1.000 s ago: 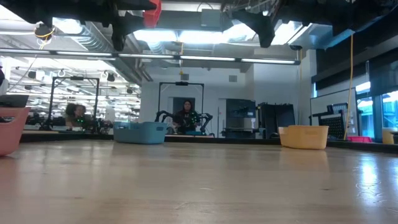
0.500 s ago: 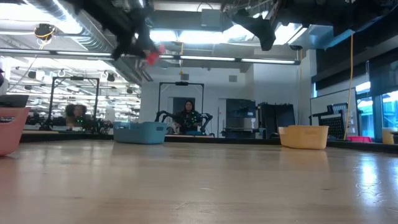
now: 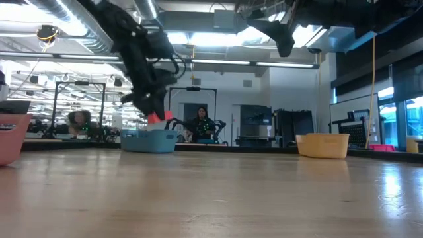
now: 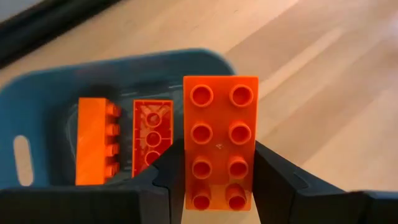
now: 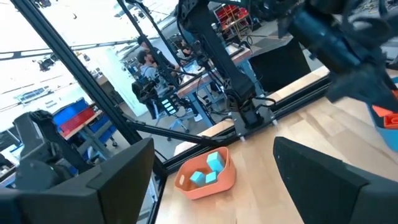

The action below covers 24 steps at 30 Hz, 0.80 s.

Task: Sort & place blocks by color
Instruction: Put the orange game piece into the blue bin, then return to Home Position

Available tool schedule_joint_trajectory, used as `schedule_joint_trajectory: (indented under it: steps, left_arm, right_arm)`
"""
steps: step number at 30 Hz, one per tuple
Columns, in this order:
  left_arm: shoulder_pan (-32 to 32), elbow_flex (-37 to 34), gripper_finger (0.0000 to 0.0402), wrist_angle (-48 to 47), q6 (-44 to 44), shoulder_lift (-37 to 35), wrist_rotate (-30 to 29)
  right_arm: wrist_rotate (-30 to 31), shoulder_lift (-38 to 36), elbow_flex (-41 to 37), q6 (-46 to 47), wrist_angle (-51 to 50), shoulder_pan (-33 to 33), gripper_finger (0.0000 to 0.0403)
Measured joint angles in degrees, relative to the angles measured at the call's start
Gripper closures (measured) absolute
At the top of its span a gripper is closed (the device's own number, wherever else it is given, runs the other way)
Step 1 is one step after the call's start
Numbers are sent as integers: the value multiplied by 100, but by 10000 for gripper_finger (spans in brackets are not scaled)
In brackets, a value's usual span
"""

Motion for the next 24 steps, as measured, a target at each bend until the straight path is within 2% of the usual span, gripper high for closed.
schedule_joint_trajectory:
  steps: [6, 13, 19, 24]
  left_arm:
    - [-17, 0, 273, -24, -4, 496, -332]
    - [-166, 0, 270, -81, -27, 616, -595]
    - [-176, 0, 208, -138, -50, 616, -814]
    - [-183, 0, 176, -145, -49, 599, -813]
  right_arm:
    - [2, 0, 0, 12, -13, 0, 71]
    - [2, 0, 0, 7, -19, 2, 71]
    - [3, 0, 0, -3, -37, 2, 71]
    - [4, 0, 0, -140, -46, 2, 71]
